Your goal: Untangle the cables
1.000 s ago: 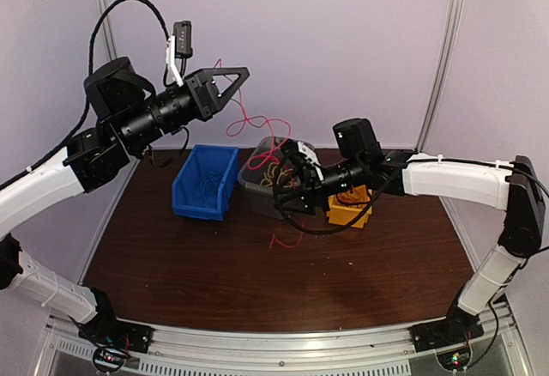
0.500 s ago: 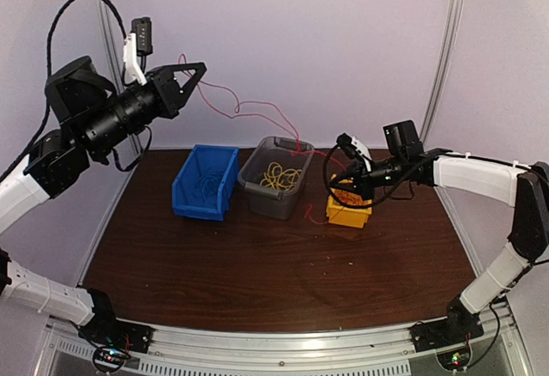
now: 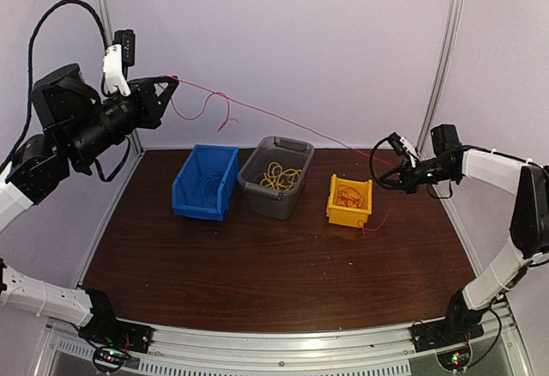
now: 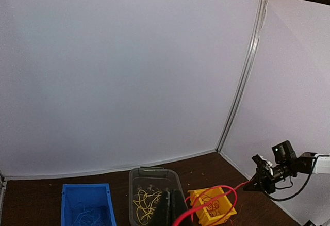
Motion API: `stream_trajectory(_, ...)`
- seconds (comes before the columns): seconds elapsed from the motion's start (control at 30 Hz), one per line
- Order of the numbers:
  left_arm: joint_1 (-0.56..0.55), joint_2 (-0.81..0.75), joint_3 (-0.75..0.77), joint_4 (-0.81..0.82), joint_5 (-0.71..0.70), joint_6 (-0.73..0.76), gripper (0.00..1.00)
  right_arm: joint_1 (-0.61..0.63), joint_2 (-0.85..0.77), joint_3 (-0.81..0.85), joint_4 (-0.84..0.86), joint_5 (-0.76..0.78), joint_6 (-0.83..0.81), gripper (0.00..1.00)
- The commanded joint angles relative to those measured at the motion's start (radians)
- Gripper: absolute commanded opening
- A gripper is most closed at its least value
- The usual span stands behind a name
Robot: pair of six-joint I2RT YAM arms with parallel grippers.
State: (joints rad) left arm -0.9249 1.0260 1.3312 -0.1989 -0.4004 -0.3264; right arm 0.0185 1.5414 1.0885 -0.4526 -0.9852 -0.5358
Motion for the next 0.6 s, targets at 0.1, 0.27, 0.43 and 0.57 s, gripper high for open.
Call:
stream_trajectory(0.1,0.001,-0.009,-0.003,-0.035,-0.066,0.021,0.00,-0.077,-0.020,0.132,-0.133,-0.086,-0.051,0.00)
stream_trajectory(0.27,0.001,0.111,-0.039,0.046,0.104,-0.024,0.00,-0.054,-0.077,0.245,-0.128,-0.152,0.038,0.00)
stream_trajectory(0.43,0.002,0.290,-0.036,0.246,0.241,-0.053,0.00,-0.025,-0.054,0.341,-0.064,-0.142,0.145,0.00)
stream_trajectory(0.57,0.002,0.449,0.066,0.298,0.297,-0.042,0.00,0.006,-0.008,0.386,0.023,-0.140,0.240,0.00)
